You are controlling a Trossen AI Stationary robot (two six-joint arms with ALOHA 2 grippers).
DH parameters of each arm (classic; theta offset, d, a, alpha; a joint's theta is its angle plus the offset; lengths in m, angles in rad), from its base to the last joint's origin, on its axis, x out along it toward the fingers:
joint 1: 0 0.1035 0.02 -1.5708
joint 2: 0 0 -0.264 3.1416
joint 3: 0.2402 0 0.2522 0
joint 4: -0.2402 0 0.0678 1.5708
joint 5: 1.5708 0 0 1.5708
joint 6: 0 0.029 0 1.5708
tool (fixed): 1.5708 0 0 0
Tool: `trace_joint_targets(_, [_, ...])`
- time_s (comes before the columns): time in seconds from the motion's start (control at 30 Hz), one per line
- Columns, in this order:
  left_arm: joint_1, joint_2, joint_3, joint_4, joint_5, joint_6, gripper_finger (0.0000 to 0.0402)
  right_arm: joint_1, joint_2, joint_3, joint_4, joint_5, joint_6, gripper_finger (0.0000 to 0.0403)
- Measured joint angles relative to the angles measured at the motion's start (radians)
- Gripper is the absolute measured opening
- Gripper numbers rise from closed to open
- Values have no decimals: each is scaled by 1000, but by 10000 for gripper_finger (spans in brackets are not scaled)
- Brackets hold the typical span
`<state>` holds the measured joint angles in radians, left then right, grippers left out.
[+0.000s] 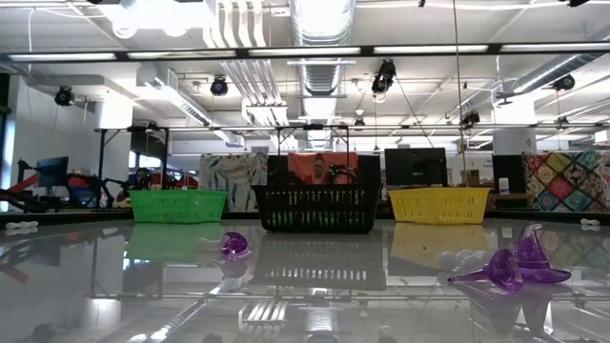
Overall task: Sort Halloween decoration
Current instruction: Put the white bone into the yellow bin
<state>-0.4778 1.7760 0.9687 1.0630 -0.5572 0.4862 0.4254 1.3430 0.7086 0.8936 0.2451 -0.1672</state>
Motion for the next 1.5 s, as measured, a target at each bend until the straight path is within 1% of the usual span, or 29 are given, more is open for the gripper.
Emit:
trace_joint_targets(0.07, [0,0,0,0,0,0,0,-1,0,0,0,-8,-7,75])
trace_joint_targets(0.2, [0,0,0,0,-1,1,0,0,0,0,0,-14,-27,21])
trace_joint_targets(0.37, [0,0,0,0,-3,2,0,0,0,0,-1,-14,-26,15])
trace_joint_targets(0.43, [0,0,0,0,-28,0,6,-1,0,0,-2,-10,-25,15])
trace_joint_targets(0.53, [-1,0,0,0,-56,0,29,-2,0,0,-2,-8,-24,14])
trace_joint_targets(0.67, [-1,0,0,-5,-57,-1,74,-2,0,0,0,-4,-24,13])
trace_joint_targets(0.73, [-1,0,0,-6,-73,-1,96,-4,-4,0,0,7,-17,13])
trace_joint_targets(0.8, [-2,0,-1,-19,-142,2,117,-5,-12,0,-3,43,-10,13])
trace_joint_targets(0.87, [-5,0,-1,-52,-244,2,134,-5,-35,0,-41,124,-7,13])
trace_joint_targets(0.93, [-11,-1,-1,-88,-352,2,146,-18,-70,0,-122,272,23,13])
trace_joint_targets(1.03, [-25,-2,-2,-107,-491,2,153,-63,-143,0,-355,512,125,13])
trace_joint_targets(1.1, [-31,-4,-2,-114,-539,3,154,-116,-196,0,-578,615,263,13])
trace_joint_targets(1.13, [-32,-4,-2,-115,-552,3,154,-152,-219,0,-691,637,354,13])
trace_joint_targets(1.2, [-32,-4,-2,-116,-557,-5,154,-242,-258,0,-913,635,549,13])
trace_joint_targets(1.23, [-32,-5,-3,-116,-557,-14,154,-290,-271,0,-1015,616,640,13])
trace_joint_targets(1.3, [-32,-7,-3,-116,-546,-38,151,-392,-280,0,-1188,552,769,13])
trace_joint_targets(1.4, [-28,-15,-4,-115,-497,-72,141,-545,-270,0,-1361,413,871,13])
trace_joint_targets(1.5, [-23,-29,-11,-114,-455,-92,128,-677,-228,0,-1418,267,877,13])
